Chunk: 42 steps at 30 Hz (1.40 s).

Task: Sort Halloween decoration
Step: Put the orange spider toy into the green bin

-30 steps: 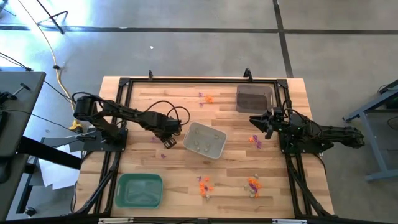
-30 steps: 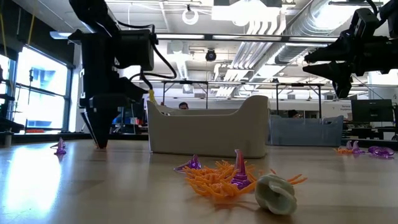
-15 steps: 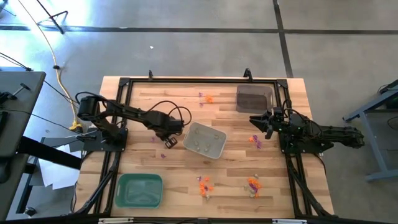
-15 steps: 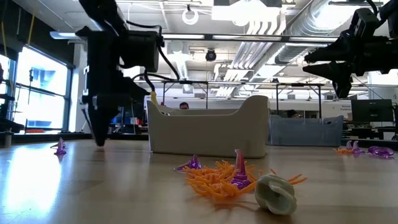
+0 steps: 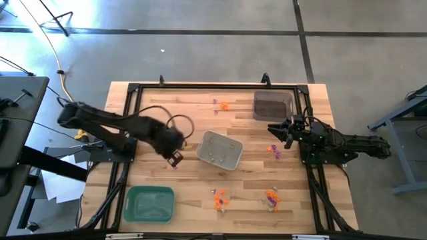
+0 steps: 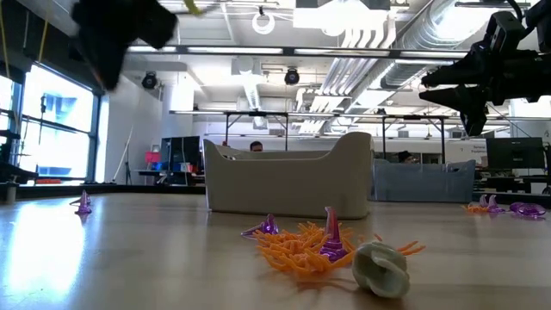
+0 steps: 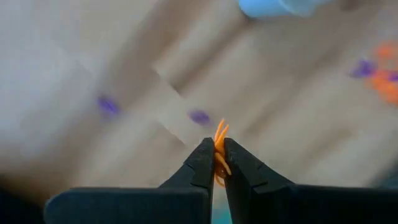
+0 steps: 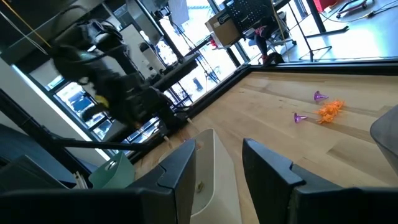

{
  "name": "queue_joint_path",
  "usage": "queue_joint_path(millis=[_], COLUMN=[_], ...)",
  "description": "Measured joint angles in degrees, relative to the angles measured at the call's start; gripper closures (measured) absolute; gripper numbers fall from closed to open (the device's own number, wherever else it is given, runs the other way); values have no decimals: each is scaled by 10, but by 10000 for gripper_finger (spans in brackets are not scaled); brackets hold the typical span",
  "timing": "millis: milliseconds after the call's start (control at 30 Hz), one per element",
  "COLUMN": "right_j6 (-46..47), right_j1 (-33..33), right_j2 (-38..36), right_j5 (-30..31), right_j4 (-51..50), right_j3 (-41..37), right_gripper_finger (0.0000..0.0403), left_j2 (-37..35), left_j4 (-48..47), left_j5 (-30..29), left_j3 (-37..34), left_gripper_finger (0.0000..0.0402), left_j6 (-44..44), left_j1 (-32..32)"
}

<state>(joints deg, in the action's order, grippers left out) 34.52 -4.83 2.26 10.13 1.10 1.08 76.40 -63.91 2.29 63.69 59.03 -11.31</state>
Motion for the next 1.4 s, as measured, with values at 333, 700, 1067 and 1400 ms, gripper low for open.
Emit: queue_joint_path(millis=[333,700,1067,1400], right_j6=[0,0,0,0], right_j1=[0,0,0,0], right_j2=[0,0,0,0], right_j5=[0,0,0,0], right_j4=[0,0,0,0], right_j3=[0,0,0,0], right_gripper_finger=[277,277,277,277], left_j2=[-15,-13,28,24], left_j4=[8,-26,-24,-27], left_j5=[32,7,-15,-54], left_j3=[0,0,0,0], left_gripper_finger=[392,390,321,302], left_j6=[340,442,423,353], left_j1=[-251,-433,-493,-497])
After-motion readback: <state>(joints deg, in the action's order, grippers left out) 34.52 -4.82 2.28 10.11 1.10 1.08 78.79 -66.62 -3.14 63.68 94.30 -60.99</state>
